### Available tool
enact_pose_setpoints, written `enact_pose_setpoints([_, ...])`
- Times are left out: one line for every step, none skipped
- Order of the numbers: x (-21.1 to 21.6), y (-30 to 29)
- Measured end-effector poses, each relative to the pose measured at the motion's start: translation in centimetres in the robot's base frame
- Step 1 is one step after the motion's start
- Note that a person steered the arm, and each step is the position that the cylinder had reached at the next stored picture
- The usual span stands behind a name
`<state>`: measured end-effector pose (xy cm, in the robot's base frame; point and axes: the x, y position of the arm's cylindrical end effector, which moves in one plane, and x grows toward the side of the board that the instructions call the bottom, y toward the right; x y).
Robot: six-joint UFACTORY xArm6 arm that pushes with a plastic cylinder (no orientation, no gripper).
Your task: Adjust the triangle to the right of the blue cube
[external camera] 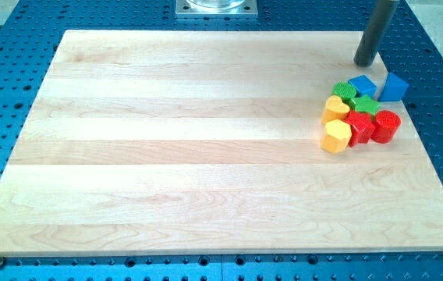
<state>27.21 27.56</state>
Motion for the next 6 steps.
enact_pose_setpoints([3.4, 4.9])
enact_pose_setpoints([4.7, 7.0])
enact_pose_setpoints([4.8, 5.5])
enact_pose_setpoints([5.5, 0.9])
enact_pose_setpoints([5.9, -1.4])
enact_pose_setpoints([5.7, -1.1])
